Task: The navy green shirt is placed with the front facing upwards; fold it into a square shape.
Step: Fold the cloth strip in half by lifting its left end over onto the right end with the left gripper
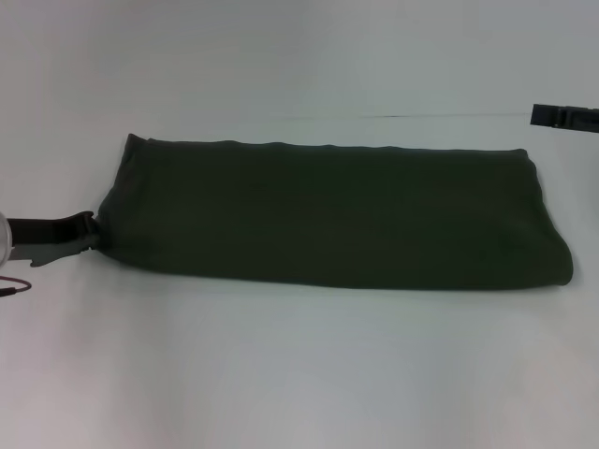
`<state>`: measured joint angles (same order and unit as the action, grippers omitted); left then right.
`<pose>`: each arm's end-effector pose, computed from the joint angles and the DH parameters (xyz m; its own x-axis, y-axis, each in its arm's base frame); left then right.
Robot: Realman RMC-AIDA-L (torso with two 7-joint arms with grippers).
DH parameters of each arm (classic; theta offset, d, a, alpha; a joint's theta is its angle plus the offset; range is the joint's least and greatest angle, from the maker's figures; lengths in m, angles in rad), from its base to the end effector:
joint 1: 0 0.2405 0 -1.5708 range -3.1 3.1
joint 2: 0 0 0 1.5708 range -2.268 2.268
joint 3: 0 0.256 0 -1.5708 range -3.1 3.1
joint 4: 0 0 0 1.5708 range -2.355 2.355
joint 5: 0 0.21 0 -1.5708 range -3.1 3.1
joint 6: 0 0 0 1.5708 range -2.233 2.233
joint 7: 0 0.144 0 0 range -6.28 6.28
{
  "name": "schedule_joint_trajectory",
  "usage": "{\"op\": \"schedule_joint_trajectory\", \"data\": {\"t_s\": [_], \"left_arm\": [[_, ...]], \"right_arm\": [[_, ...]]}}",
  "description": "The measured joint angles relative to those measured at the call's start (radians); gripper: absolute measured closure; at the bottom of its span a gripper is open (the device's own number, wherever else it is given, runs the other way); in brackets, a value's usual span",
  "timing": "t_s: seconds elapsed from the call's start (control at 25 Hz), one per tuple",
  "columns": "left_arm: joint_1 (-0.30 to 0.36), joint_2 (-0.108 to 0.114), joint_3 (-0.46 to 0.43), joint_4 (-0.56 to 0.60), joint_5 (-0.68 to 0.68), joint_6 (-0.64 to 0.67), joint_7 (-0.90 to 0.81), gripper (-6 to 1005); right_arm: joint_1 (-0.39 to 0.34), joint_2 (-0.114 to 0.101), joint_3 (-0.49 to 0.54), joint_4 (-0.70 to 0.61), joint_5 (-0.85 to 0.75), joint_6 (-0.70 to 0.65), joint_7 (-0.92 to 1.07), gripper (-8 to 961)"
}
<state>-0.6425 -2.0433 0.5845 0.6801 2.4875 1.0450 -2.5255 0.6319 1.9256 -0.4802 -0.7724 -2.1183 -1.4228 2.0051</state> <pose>-0.3275 0.3934 0.0333 0.0847 0.8232 0.5614 0.9711 0.0578 -0.2314 0.2761 0.3977 0.1134 0.4955 -0.5952 -0.6326 -0.8468 -0.4933 -0.1991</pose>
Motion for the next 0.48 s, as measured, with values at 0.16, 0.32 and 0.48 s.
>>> {"op": "schedule_joint_trajectory", "data": {"t_s": [0.16,0.32,0.48], "left_arm": [[0.018,-0.004,-0.017,0.007,-0.015,-0.005,0.023,962],[0.047,-0.01,-0.066,0.019,-0.047,0.006,0.084,996],[0.094,-0.014,-0.112,0.046,-0.081,0.019,0.14,997]], "right_arm": [[0.0,0.013,0.0,0.005,0.0,0.001,-0.003,48],[-0.001,0.036,0.006,0.005,0.002,0.006,-0.005,48],[-0.003,0.065,0.009,0.008,0.042,0.008,-0.009,49]]}}
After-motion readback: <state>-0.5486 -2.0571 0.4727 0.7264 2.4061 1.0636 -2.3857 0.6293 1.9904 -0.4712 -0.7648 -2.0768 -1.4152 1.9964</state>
